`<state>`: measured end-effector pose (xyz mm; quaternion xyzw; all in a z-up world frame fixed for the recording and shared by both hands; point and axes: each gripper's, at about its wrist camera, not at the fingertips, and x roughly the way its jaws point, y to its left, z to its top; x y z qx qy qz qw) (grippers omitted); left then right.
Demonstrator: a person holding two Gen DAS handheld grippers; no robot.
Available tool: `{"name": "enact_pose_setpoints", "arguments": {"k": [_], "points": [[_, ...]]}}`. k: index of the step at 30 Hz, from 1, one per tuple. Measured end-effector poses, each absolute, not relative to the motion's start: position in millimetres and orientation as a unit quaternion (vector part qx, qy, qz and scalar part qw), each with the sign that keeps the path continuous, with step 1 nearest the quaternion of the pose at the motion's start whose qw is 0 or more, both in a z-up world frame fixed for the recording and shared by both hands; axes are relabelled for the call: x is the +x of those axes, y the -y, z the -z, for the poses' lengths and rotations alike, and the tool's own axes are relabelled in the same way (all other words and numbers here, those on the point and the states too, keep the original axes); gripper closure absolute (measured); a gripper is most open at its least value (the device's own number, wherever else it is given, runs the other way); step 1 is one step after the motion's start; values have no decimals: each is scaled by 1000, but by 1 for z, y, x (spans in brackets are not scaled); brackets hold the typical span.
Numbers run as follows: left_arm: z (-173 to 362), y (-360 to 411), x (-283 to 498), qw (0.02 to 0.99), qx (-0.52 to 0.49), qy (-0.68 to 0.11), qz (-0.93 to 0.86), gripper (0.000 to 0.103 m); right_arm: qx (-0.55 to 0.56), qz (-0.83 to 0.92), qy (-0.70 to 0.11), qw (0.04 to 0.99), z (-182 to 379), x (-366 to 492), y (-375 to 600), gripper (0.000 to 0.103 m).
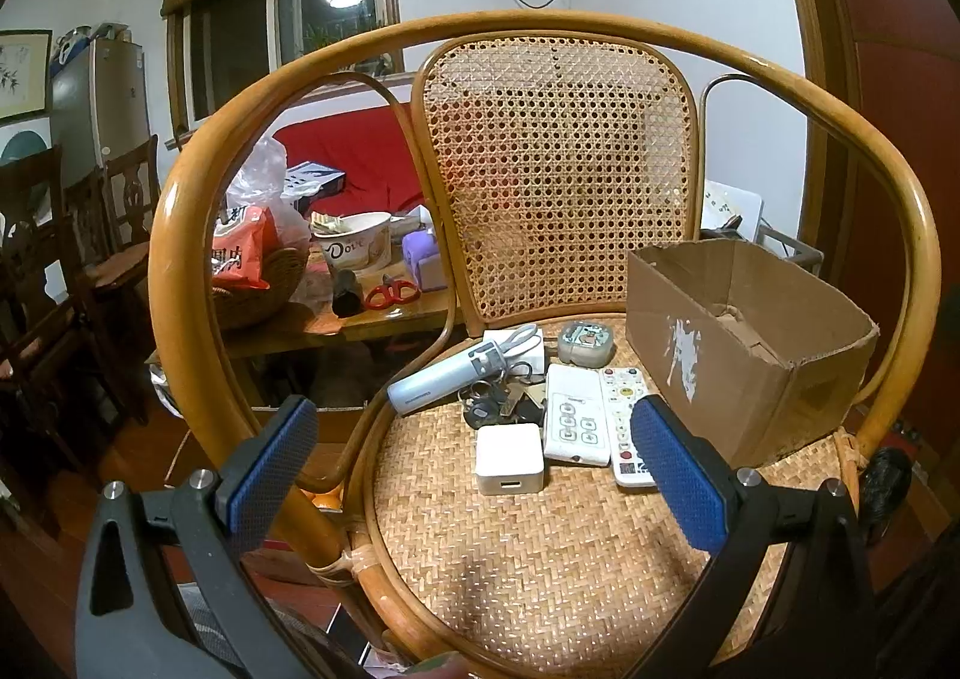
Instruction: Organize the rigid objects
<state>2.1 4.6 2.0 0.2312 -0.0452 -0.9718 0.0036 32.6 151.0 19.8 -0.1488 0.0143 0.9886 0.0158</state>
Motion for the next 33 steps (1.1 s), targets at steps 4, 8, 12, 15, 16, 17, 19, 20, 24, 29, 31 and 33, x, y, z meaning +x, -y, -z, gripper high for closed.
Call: {"name": "enact_pose_setpoints", "arguments": {"k": [4,8,12,15,16,17,19,20,24,29,31,33], "points": [[-2,-3,1,3,231,43,972,0,-195,-980,-12,44,-14,24,-153,0],[-3,0,3,-9,213,28,977,0,-200,-978,-29,43,-13,23,-161,0],[-6,-5,6,-30,189,47,980,0,-199,-977,-14,72,-15,21,-161,0],[-6,-7,2,-41,206,42,977,0,-210,-976,-4,49,-16,13,-161,0],[-6,-8,-3,-41,220,41,974,0,-213,-976,2,45,-18,9,-160,0],[-7,-8,-7,-43,223,37,973,0,-213,-976,8,46,-18,6,-159,0],[-11,-8,-14,-36,229,31,972,0,-220,-974,23,51,-21,-5,-159,0],[-12,-8,-17,-34,231,29,972,0,-227,-972,29,48,-23,-13,-159,0],[-22,-8,-38,-23,231,36,972,0,-245,-968,34,43,-31,-48,-168,0],[-31,-9,-76,-19,232,50,971,0,-266,-962,27,49,-29,-92,-188,0],[-30,-9,-95,-23,237,51,970,0,-278,-959,12,51,-24,-109,-200,0],[-27,-10,-112,-25,245,54,968,0,-289,-956,-2,46,-19,-121,-207,0]]}}
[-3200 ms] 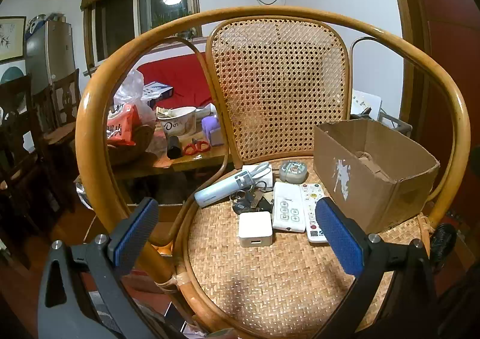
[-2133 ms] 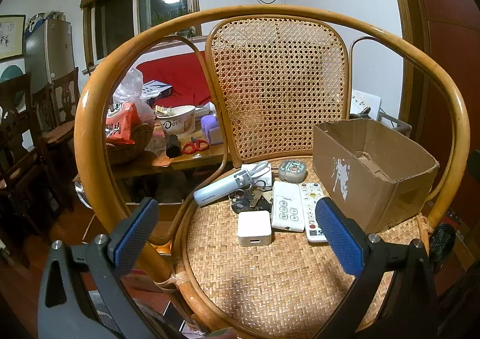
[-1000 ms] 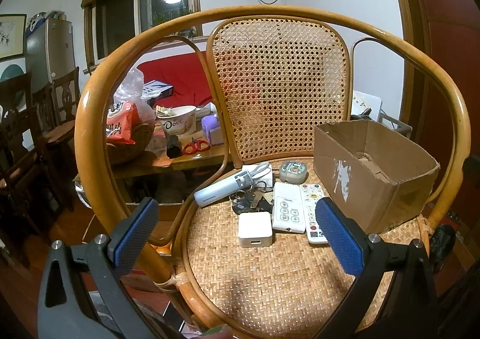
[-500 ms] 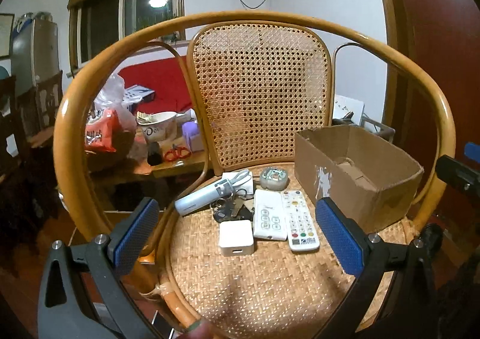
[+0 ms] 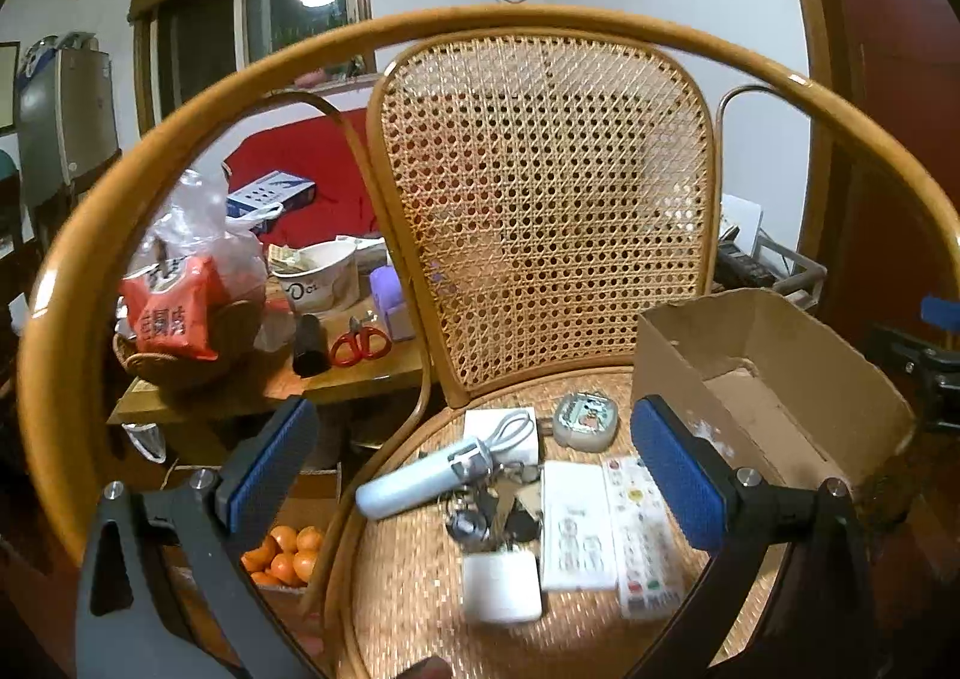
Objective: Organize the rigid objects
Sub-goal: 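Clamp the cardboard box wall with the right gripper while the left gripper approaches the items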
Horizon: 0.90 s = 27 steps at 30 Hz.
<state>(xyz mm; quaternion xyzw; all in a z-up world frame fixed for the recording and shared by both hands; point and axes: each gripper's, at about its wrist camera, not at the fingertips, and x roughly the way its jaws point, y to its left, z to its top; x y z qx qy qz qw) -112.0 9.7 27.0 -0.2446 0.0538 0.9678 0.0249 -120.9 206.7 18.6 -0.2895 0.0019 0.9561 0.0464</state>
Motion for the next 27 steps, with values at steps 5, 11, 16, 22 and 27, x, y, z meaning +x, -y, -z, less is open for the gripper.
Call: {"name": "enact_pose_setpoints", "arguments": {"k": [5,11,16,22,27], "points": [[-9,-10,-151,40,-280,-53,-958,0,-314,-947,40,58,-5,-142,-203,0],[15,-8,-176,48,-320,-45,-945,0,-380,-922,13,68,21,-163,-225,11],[36,-4,-179,56,-354,-50,-932,1,-429,-900,24,80,45,-170,-231,49],[50,0,-181,40,-368,-59,-927,1,-446,-891,21,80,55,-174,-234,97],[52,-3,-187,43,-372,-71,-924,1,-445,-892,18,76,57,-174,-235,98]]}}
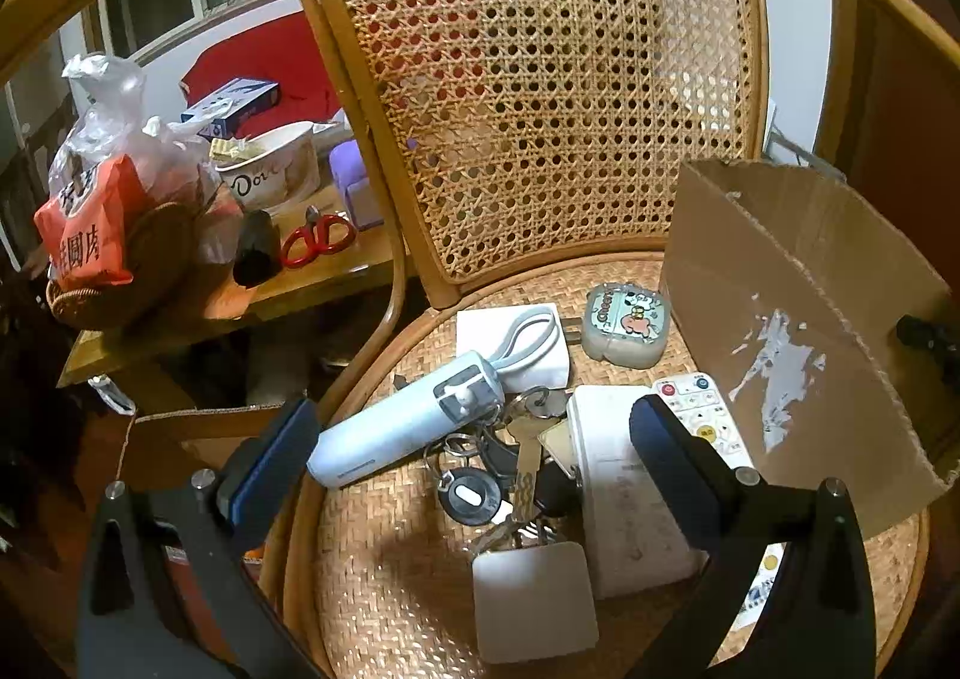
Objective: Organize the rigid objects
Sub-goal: 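Clamp the cardboard box wall with the right gripper while the left gripper approaches the items, then grasp the white rectangular box with the left gripper, then carry the white box into the cardboard box and open the left gripper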
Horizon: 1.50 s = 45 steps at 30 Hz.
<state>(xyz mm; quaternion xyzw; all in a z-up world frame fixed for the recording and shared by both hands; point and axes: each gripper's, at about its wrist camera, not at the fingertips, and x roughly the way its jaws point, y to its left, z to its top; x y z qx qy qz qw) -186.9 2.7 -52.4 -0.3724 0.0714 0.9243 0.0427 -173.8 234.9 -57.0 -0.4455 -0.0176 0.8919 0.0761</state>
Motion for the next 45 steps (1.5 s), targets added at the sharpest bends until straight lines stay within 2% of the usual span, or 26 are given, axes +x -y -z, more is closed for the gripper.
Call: {"name": "enact_pose_setpoints", "arguments": {"k": [20,25,28,30,31,32,38,45], "points": [[101,-14,-306,41,-487,-111,-865,2,-452,-889,18,74,57,-175,-233,97],[114,-22,-317,59,-504,-123,-853,8,-451,-889,17,74,56,-174,-233,97],[119,-17,-325,73,-520,-97,-846,22,-451,-889,17,73,57,-174,-234,97],[120,-15,-327,78,-523,-89,-844,25,-451,-889,17,74,57,-174,-234,97],[120,-14,-328,83,-524,-86,-844,33,-451,-889,17,74,57,-174,-234,97],[120,-14,-327,87,-524,-83,-843,37,-451,-889,17,74,57,-174,-234,97],[117,-11,-326,94,-523,-78,-844,39,-451,-890,17,73,57,-174,-234,97],[88,-7,-317,105,-493,-59,-861,39,-454,-888,16,71,58,-175,-234,97]]}}
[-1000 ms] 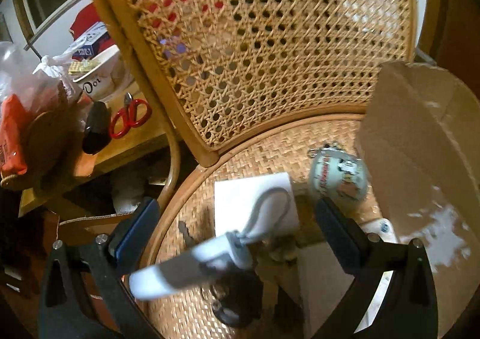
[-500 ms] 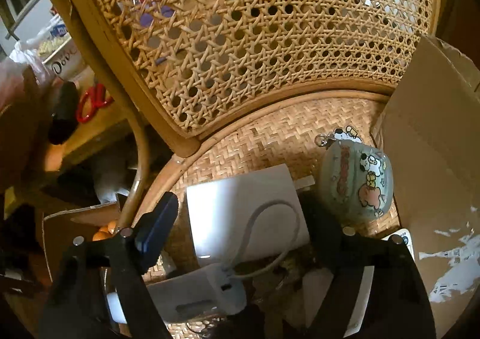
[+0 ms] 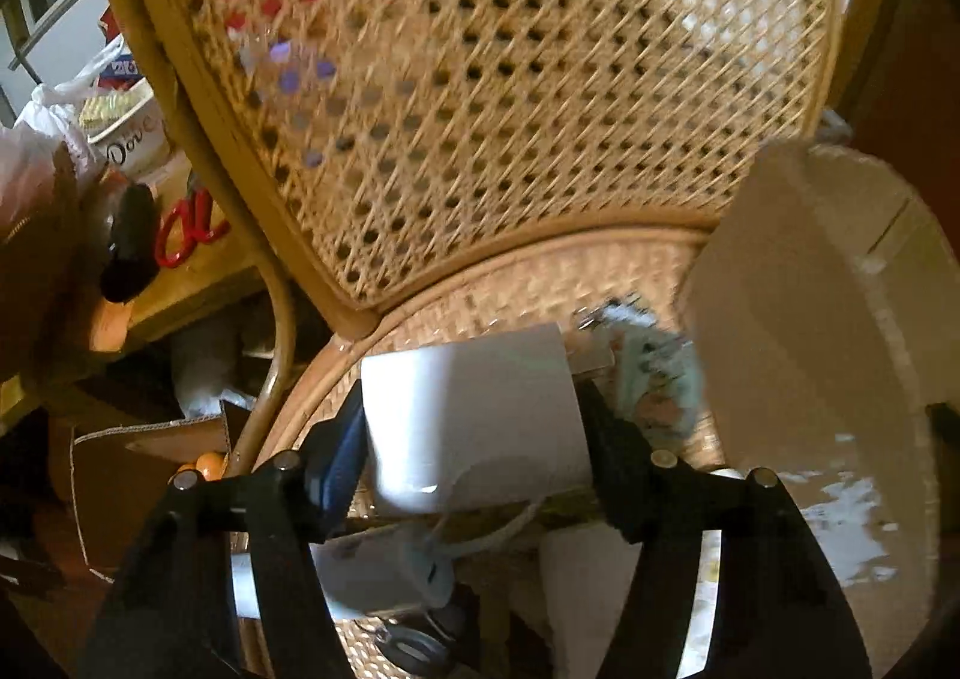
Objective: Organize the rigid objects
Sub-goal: 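Carry the white box into the cardboard box and open the left gripper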
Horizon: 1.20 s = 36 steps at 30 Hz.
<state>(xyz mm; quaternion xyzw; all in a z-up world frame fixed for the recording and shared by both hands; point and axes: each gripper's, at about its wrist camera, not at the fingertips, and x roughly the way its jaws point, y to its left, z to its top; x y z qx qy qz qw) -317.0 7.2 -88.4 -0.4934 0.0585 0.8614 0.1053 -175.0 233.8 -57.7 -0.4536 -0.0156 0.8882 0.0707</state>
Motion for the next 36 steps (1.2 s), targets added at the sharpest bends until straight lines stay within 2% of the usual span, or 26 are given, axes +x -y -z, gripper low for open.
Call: {"name": "enact_pose_setpoints", "arguments": {"k": [11,18,27,30,36], "points": [[19,-40,-282,142,-428,-41,-892,39,-448,-891,10,73,59,-176,-232,97],[-11,-82,-252,211,-398,-46,-892,39,-447,-891,8,73,60,-175,-232,97],[-4,-144,-221,247,-387,-108,-882,39,-438,-896,6,74,60,-175,-234,97],[4,-151,-221,273,-410,-89,-866,39,-439,-895,5,74,60,-175,-235,97],[27,-170,-221,283,-425,-115,-852,39,-442,-894,3,75,61,-176,-236,97]]}}
